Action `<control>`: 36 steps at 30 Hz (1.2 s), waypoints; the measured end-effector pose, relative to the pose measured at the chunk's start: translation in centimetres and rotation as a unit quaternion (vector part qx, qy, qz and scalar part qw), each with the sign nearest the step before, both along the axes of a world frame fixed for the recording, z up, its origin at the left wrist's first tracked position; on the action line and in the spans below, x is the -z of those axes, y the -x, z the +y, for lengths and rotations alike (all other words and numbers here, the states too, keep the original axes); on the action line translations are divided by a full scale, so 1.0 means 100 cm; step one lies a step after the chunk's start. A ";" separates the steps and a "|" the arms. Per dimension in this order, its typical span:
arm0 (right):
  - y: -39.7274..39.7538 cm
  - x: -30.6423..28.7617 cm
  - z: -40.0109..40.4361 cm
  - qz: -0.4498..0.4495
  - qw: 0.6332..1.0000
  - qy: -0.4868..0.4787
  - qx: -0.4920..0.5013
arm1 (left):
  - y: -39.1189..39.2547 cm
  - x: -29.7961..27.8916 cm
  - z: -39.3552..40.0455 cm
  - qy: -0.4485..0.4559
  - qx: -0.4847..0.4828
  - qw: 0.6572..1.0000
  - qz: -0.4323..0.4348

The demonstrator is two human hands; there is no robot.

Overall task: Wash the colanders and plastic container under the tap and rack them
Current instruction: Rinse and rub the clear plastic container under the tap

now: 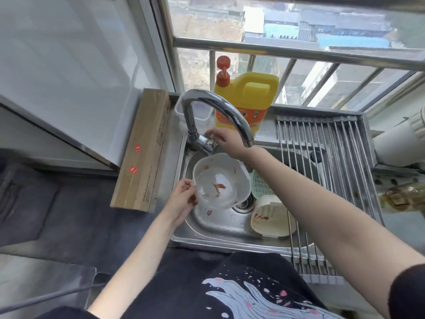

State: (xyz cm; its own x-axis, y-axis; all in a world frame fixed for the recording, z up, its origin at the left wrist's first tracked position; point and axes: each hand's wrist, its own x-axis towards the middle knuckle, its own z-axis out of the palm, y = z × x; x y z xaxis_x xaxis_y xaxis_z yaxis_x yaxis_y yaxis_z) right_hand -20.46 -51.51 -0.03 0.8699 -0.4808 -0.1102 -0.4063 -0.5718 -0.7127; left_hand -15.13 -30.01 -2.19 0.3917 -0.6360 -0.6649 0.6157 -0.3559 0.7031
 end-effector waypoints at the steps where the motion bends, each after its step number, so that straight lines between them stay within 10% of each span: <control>1: -0.003 0.000 -0.002 0.002 1.000 0.005 -0.006 | 0.003 -0.002 0.000 0.008 -0.010 1.000 0.014; 36: 0.040 -0.001 -0.016 0.030 0.998 -0.031 -0.040 | 0.011 -0.007 -0.019 -0.007 0.002 0.999 0.037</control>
State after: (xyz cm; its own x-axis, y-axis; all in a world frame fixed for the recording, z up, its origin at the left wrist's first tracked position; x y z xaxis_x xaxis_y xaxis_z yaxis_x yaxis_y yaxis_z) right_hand -24.49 -53.07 0.02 0.8964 -0.4003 -0.1904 -0.4037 -0.5598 -0.7236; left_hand -16.26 -31.94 -1.45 0.3385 -0.6275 -0.7011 0.6652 -0.3674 0.6500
